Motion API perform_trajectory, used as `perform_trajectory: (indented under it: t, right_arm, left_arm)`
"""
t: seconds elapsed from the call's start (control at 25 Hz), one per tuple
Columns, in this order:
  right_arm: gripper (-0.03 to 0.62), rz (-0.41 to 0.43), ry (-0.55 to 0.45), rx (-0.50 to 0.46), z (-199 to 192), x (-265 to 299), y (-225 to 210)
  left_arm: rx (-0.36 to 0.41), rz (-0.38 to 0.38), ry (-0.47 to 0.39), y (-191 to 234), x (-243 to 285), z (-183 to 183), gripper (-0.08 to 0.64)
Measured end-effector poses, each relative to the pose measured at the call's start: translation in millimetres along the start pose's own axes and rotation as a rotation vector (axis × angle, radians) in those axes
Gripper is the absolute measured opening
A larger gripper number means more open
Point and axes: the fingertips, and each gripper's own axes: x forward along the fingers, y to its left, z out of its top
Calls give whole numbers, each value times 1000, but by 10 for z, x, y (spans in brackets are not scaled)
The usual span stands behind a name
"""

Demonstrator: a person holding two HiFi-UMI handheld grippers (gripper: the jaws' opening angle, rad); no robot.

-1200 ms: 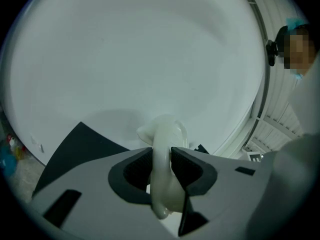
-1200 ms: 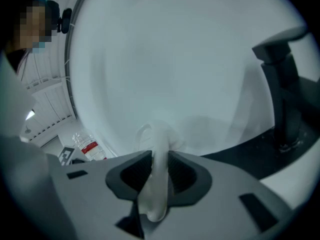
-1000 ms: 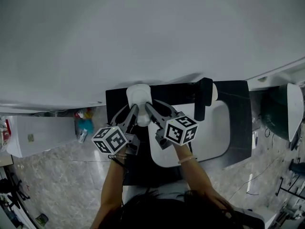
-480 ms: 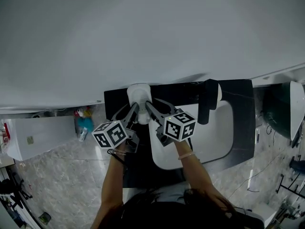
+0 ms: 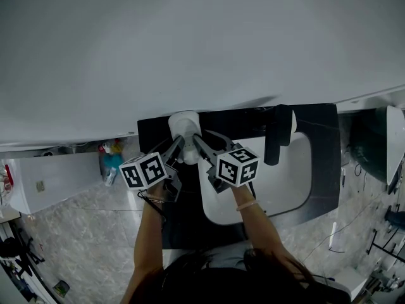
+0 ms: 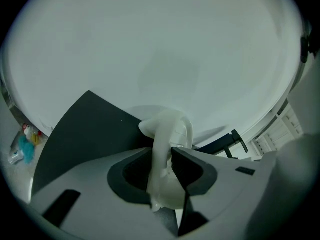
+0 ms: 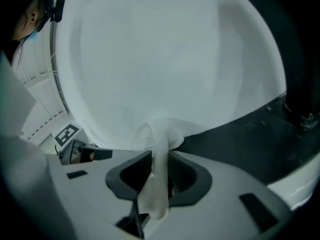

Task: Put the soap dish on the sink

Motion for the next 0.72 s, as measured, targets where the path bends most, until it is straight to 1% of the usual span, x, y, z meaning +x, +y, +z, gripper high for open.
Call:
perform_trajectory:
  t: [0.12,0.24,0.4,0.56,0.72]
  right_arm:
    - [112,-4,-5,0,6,-2,1]
    - [112,-3,-9,8,5,1,13]
    - [112,11,9,14,-35,26,58]
    - [114,4,9,29,-58,11,41]
    - [114,-12,8,26,-60,20,27]
  left_arm:
    - [-17,-20,33,-19,10,-13,126]
    - [5,-19,45,-22,-2,9,126]
    - [32,9,23,33,-60,35,126]
    - [27,-11,-2,24,-90,37,126]
    - [19,-35,-38,24,-141,120,126]
